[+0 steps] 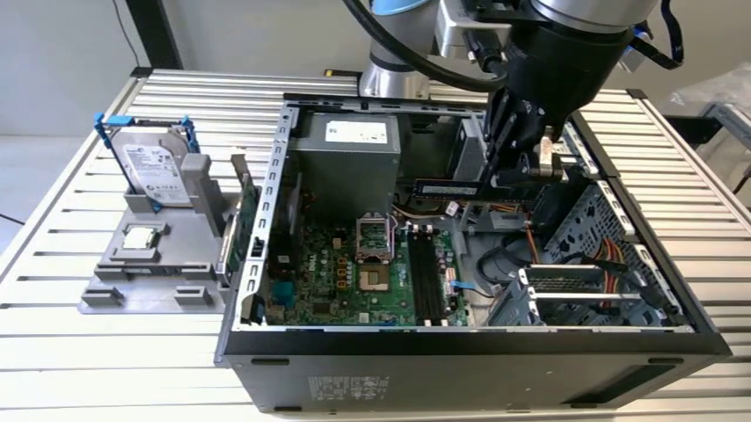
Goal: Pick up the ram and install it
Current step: 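Pick up the ram and move it above insertion slot, then insert the ram into the slot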
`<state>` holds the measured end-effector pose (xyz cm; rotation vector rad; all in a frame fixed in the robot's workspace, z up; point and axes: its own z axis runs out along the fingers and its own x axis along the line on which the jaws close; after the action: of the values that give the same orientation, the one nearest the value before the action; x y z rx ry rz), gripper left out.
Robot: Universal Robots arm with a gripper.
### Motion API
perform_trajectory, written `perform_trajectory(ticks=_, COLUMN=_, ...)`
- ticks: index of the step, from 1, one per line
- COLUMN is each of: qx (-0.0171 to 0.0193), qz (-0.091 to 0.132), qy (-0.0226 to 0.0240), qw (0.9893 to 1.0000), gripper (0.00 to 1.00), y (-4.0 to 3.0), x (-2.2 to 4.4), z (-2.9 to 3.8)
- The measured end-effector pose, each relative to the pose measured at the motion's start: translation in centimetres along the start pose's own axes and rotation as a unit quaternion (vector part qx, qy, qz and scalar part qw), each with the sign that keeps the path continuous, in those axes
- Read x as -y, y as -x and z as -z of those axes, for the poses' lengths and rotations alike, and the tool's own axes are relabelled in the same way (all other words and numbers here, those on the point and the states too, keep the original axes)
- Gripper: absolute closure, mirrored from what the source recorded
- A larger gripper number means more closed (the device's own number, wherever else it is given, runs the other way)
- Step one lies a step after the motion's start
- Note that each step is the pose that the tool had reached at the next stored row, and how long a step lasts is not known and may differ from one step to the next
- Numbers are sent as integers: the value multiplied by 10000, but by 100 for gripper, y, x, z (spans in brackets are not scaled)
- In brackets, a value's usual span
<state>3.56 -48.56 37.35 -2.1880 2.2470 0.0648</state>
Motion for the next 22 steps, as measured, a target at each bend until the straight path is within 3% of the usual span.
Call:
perform_trajectory(ticks=5, qx=1, qz=-18, qy=-1, qw=10000, gripper=100, y=1, x=0, z=0)
perform_trajectory(ticks=9, qx=6, qz=-214, qy=-7, qw=9998, gripper=100, y=1, x=0, z=-1)
perform_trajectory(ticks=16, qx=16, qz=-623, qy=-20, qw=9981, gripper=100, y=1, x=0, z=-5)
perform_trajectory(ticks=22, qx=21, qz=-810, qy=-26, qw=9967, gripper=100, y=0, x=0, z=-6)
